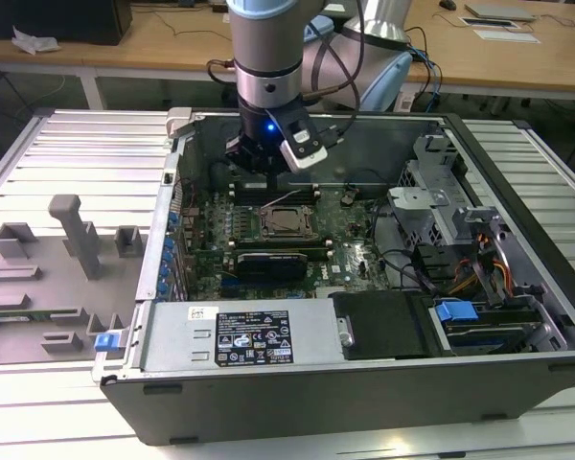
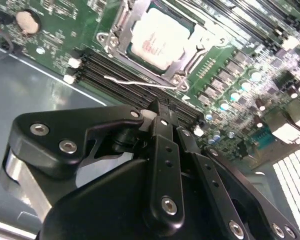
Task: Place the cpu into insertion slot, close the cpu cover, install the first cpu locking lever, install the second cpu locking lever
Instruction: 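Install the first cpu locking lever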
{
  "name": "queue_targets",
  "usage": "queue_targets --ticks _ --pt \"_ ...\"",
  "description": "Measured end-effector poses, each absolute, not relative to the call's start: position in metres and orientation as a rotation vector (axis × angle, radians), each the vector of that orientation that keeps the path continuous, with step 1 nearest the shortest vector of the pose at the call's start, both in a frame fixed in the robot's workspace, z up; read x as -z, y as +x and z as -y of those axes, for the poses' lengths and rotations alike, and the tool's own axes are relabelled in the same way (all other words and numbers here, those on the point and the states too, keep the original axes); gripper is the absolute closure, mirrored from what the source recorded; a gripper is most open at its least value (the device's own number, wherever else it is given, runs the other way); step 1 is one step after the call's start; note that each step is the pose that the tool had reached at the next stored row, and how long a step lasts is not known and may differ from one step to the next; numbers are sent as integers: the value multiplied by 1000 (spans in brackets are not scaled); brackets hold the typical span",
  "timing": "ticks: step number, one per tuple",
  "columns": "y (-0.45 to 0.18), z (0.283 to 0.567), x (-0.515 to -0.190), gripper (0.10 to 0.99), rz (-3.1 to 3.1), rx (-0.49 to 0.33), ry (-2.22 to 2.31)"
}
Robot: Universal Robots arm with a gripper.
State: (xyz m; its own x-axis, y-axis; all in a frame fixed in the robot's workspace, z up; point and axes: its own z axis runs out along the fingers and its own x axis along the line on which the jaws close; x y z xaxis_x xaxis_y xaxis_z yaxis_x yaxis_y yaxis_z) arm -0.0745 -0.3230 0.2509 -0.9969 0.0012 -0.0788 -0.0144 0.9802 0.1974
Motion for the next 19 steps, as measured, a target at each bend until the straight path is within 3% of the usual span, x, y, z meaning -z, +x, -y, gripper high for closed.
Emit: queue_targets --ticks 19 --pt "-69 318 -234 980 -2946 -279 62"
